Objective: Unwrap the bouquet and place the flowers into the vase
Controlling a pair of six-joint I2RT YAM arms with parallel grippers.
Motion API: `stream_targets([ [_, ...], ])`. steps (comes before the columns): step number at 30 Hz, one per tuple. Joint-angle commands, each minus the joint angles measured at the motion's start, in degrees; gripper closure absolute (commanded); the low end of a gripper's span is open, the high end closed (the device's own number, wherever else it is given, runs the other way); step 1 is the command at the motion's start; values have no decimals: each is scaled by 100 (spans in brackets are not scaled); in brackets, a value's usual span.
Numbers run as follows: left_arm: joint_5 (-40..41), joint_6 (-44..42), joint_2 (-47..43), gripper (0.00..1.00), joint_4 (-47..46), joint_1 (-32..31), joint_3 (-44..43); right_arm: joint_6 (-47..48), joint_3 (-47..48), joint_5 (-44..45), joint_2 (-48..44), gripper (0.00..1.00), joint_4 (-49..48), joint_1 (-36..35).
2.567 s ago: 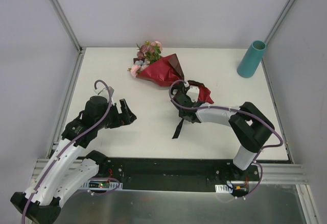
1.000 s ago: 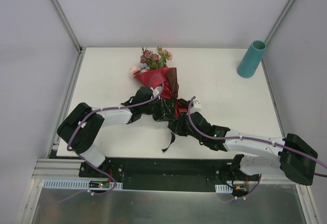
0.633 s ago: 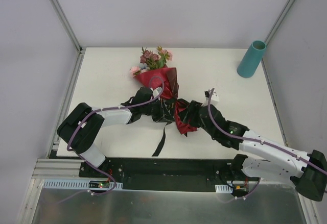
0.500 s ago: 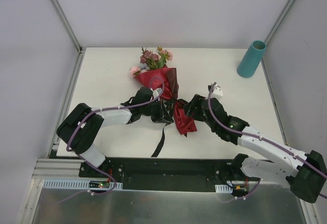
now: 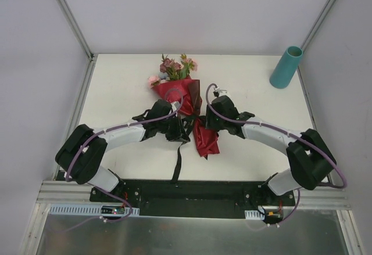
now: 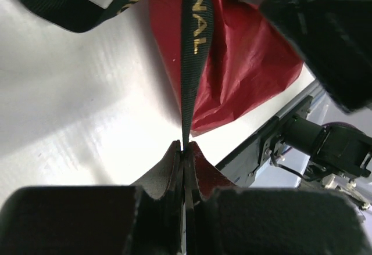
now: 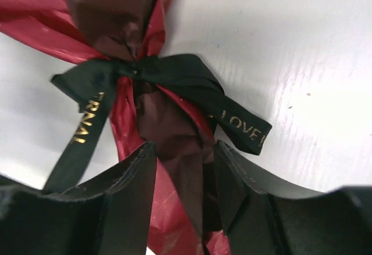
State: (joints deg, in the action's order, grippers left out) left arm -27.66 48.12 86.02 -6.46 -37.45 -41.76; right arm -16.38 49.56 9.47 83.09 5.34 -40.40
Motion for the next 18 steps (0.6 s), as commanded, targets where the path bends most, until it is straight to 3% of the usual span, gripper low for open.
stream_targets([
  [1, 725, -180, -410, 100, 1013, -17, -359, -110, 54, -280, 400, 57, -148, 50],
  [5, 1025, -285, -560, 100, 1489, -8, -666, -409, -236, -332, 392, 67, -455, 120],
  [13, 1254, -233, -822, 100, 2579, 623, -1309, -910, -464, -544, -555, 66, -280, 217],
  [18, 719, -215, -1140, 100, 2650, 1126, -1405, -1340, -1061, -349, -1425, 52, -270, 278],
])
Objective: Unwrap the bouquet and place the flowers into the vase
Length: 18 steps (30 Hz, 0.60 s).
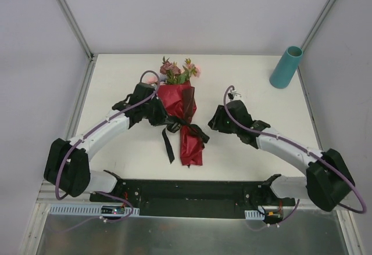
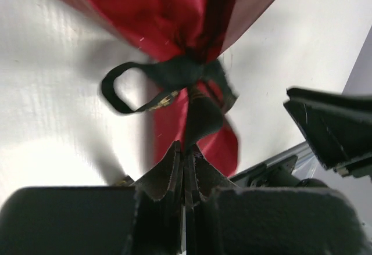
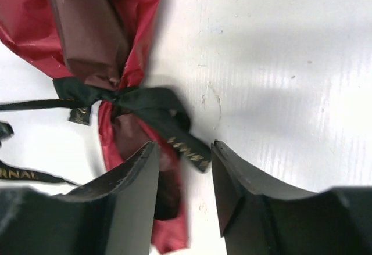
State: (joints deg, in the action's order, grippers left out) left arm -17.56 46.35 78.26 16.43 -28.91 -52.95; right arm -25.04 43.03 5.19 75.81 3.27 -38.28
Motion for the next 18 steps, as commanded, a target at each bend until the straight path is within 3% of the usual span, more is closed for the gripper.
stream_targets([
  [1, -422, -90, -355, 100, 353, 271, -338, -589, -531, 9, -917, 49, -194, 67],
  [8, -1003, -3, -303, 100, 361, 280, -944, -1328, -1418, -457, -1254, 46, -1546, 67],
  [12, -1144, -29, -215, 100, 414, 289, -1200, -1206, -1517, -843, -727, 46, -2312, 67],
  [18, -1144, -108, -153, 100, 519, 307, -1078, -1406, -963, -1810, 310, 38, -3129, 23],
])
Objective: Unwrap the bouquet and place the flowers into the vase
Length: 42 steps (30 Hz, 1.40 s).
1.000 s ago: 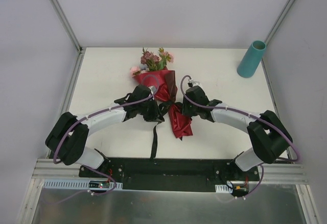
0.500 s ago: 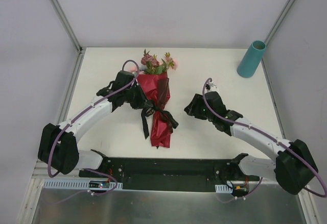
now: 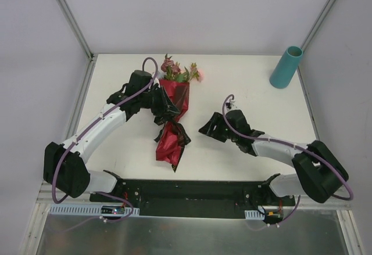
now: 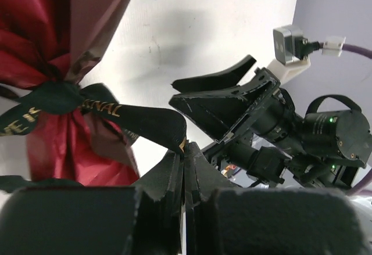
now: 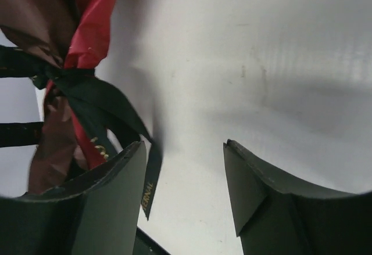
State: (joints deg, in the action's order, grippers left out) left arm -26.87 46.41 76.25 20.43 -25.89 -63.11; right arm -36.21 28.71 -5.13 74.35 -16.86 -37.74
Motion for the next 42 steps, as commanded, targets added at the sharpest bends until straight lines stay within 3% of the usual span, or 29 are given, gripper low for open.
stream_targets([
  [1, -213, -141, 48, 100, 128, 5, -35, -404, 530, -849, 623, 35, -1318, -76],
  [7, -231, -290, 31, 100, 251, 40, 1, -923, 1005, -1261, 1652, 36, -2117, -164],
  [10, -161, -413, 22, 100, 435, 119, -113, -871, 716, -1587, 1908, 41, -2881, -155],
  [14, -90, -563, -31, 100, 725, 181, -377, -652, 180, -1702, 1996, 38, -3893, -164],
  [21, 244, -967, -128, 100, 1244, 207, -799, -291, 21, -1676, 1961, 37, -4176, -146],
  [28, 314, -1055, -128, 100, 1376, 242, -957, -53, 100, -1895, 2364, 46, -4298, -138],
  [42, 349, -1099, -22, 100, 1535, 339, -1212, -369, 91, -2713, 3639, 42, -6003, -252],
])
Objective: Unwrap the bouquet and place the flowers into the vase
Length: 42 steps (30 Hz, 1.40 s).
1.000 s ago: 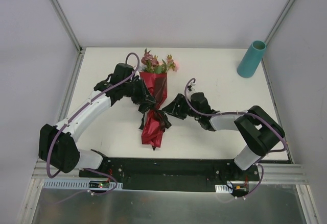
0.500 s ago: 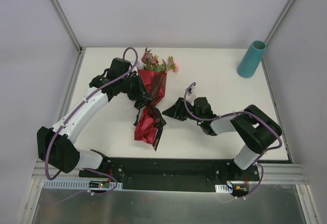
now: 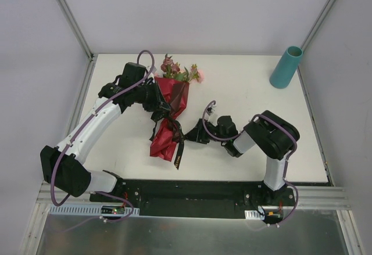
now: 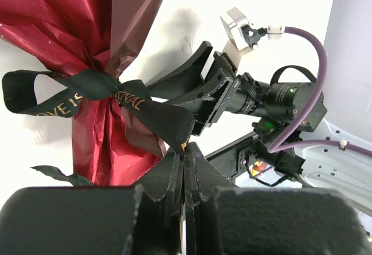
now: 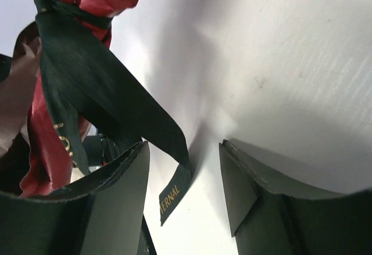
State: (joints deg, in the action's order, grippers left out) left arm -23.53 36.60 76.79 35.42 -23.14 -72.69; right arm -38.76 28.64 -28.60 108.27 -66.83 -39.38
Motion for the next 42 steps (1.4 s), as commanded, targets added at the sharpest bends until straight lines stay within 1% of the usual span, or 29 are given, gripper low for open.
stream_targets([
  [1, 15, -109, -77, 100, 35, 64, -246, -114, 141, -374, 300, 42, -1016, -114],
  [10, 85, -127, -59, 100, 44, 72, -246, -105, 423, -322, 616, 41, -1043, -387],
  [13, 103, -127, -68, 100, 53, 72, -255, -149, 440, -260, 722, 47, -1113, -396],
  [15, 120, -135, -68, 100, 62, 72, -255, -167, 379, -146, 757, 54, -1201, -396],
  [17, 164, -153, -77, 100, 70, 72, -229, -167, 326, -58, 748, 63, -1210, -387],
  [21, 278, -214, -173, 100, 123, 81, -123, -149, 142, 275, 643, 93, -1210, -352],
  [22, 305, -232, -200, 100, 123, 90, -88, -158, 55, 424, 591, 99, -1210, -334],
  [25, 392, -311, -314, 100, 184, 134, 52, -394, -244, 855, 389, 100, -1210, -133],
  [29, 805, -355, -542, 100, 307, 248, 395, -834, -587, 1329, 37, 100, -1027, 254],
  [34, 1271, -373, -727, 100, 492, 397, 659, -738, -544, 1936, -604, 100, 457, 369],
  [38, 1491, -347, -780, 100, 527, 555, 861, -773, -632, 2314, -1149, 100, 1170, 492],
  [40, 1553, -338, -771, 100, 527, 669, 957, -791, -641, 2586, -1561, 100, 1819, 632],
  [42, 1675, -329, -780, 100, 527, 784, 1037, -721, -588, 3007, -2114, 100, 2697, 782],
])
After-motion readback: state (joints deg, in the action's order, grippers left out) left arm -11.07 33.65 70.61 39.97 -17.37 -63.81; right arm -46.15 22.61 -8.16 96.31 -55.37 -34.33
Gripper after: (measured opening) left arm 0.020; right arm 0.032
